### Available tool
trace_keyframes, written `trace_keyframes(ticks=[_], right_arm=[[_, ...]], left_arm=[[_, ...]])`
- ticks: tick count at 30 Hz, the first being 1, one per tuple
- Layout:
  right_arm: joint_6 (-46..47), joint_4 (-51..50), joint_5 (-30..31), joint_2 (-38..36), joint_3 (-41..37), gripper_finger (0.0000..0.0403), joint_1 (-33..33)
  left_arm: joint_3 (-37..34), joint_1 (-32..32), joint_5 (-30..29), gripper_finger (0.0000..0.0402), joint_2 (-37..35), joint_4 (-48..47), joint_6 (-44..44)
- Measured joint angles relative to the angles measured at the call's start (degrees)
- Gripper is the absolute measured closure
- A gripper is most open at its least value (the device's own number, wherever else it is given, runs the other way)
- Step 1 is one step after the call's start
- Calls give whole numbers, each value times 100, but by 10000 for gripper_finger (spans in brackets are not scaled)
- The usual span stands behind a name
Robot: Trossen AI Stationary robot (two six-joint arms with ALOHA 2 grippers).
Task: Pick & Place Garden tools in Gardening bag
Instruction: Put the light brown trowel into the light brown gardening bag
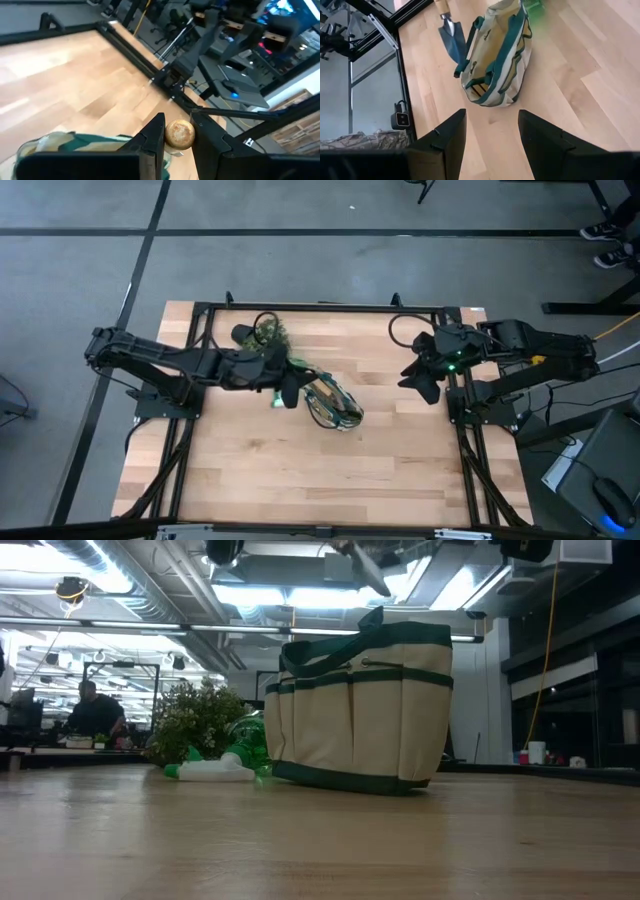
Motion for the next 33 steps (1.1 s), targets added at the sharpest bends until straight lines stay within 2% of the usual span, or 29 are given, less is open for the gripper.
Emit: trace_keyframes(ticks=[8, 19, 33], right_arm=[[35, 9, 14, 67, -2, 222, 0], [35, 59, 14, 548, -4, 222, 0], [-27, 469, -33, 1126, -4, 222, 206]], left_arm=[[2, 159, 65, 334, 185, -537, -663], [2, 311, 94, 332, 896, -459, -1259], [2, 311, 268, 330, 1309, -477, -1584]])
